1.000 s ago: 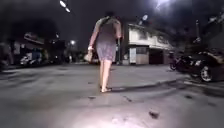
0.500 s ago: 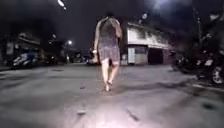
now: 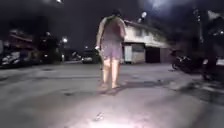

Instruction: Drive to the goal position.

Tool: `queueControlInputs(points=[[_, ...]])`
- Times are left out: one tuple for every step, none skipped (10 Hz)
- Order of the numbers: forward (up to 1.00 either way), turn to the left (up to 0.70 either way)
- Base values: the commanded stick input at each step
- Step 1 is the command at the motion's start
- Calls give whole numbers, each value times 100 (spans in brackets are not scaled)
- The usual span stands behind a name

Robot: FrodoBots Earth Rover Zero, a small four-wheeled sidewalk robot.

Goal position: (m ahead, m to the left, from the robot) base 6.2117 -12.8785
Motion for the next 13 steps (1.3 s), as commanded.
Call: queueControlInputs(points=[[100,0],[100,-11],[100,-33],[100,-40],[100,-40],[100,-16],[100,0],[100,0],[100,0],[100,0],[100,-1],[100,-38],[100,-40]])
